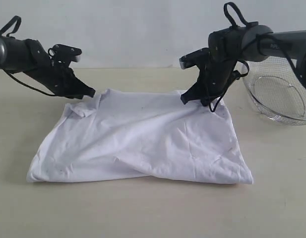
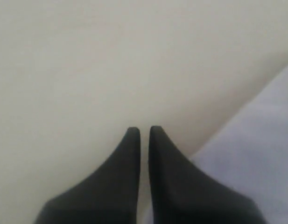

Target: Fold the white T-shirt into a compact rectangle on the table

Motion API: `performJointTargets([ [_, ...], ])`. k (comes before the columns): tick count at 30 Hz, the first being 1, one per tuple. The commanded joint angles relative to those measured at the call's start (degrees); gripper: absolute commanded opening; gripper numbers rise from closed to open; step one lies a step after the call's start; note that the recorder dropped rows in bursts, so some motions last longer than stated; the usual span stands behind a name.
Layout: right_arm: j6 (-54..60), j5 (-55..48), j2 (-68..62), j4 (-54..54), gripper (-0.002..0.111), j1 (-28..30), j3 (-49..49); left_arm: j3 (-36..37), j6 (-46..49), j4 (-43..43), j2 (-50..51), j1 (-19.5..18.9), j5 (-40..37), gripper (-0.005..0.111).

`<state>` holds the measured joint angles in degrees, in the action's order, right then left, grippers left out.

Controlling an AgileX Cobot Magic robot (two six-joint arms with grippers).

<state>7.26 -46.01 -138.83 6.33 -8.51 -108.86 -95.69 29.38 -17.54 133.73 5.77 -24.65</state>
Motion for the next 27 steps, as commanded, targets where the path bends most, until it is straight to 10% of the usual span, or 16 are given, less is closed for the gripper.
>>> performJointTargets([
  [1, 0.2, -6.0, -4.6, 2.0, 0.0, 0.6, 2.2, -4.4, -0.3, 0.6, -0.1, -1.6, -0.6, 0.005],
  [12, 6.4, -12.5, 5.1, -4.9, 0.0, -5.6, 2.2, -6.1, 8.6, -9.2, -6.0, -0.4, -26.1, 0.005],
  [21, -1.4, -8.4, 8.0, 9.1, 0.0, -13.9, 2.2, 6.0, 11.9, -13.0, -12.6, 1.0, -26.6, 0.005],
  [27, -6.3, -12.1, 8.7, 18.2, 0.0, -9.2, 2.2, 15.0, 12.2, -15.6, -16.7, 2.5, -24.9, 0.005],
])
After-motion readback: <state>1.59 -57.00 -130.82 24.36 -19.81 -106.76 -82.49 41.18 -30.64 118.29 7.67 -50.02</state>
